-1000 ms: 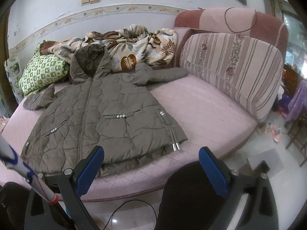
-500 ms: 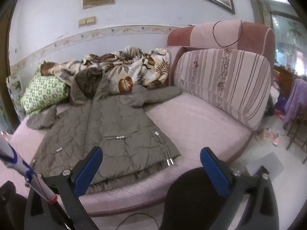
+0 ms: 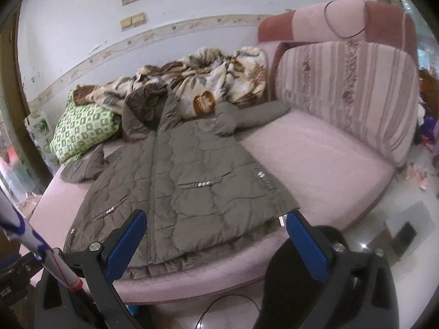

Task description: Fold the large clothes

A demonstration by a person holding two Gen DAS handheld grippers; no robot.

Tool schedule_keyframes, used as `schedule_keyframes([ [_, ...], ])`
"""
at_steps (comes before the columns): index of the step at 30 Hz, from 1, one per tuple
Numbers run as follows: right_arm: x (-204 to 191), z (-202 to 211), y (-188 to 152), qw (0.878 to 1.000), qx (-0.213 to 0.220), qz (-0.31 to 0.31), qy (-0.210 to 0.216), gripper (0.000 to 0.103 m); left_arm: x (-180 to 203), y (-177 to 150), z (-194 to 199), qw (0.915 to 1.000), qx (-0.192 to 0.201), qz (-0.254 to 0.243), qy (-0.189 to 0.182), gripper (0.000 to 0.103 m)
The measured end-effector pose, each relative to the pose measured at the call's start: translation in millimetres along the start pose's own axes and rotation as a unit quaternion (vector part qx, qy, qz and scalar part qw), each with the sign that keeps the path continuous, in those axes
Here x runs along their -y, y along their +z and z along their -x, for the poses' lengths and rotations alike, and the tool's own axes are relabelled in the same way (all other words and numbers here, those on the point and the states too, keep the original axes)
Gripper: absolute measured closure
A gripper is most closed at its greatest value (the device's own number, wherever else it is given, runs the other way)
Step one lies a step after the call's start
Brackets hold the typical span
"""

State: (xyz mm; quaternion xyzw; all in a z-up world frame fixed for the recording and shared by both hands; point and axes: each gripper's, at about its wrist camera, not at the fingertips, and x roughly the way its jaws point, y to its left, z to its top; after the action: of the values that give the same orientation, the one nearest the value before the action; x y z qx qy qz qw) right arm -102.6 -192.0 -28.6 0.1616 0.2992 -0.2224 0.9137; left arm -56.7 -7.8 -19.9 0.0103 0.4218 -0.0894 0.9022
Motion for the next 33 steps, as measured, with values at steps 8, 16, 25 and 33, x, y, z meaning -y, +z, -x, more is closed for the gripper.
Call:
schedule_keyframes([
  [8, -34.7, -56.8, 13.4, 0.995, -0.064, 0.072, -0.028, 0.000, -38.9, 33.8, -37.6, 0.9988, 0.000, 0.016, 0.047, 0.000],
  [16, -73.9, -105.3, 32.2, 0.991, -0.090, 0.092, -0.035, 0.000, -83.6, 55.9, -67.9, 0.9974, -0.020, 0.026, 0.065, 0.000],
  [25, -109.6, -132.1, 44.3, 0.988, -0.093, 0.121, -0.028, 0.000, -99.8, 67.3, -71.3, 0.9948, -0.008, 0.016, 0.100, 0.000],
  [33, -107.3, -119.7, 45.0, 0.984, -0.068, 0.165, -0.004, 0.000, -94.8, 69.1, -74.3, 0.9927, -0.005, 0.027, 0.117, 0.000],
])
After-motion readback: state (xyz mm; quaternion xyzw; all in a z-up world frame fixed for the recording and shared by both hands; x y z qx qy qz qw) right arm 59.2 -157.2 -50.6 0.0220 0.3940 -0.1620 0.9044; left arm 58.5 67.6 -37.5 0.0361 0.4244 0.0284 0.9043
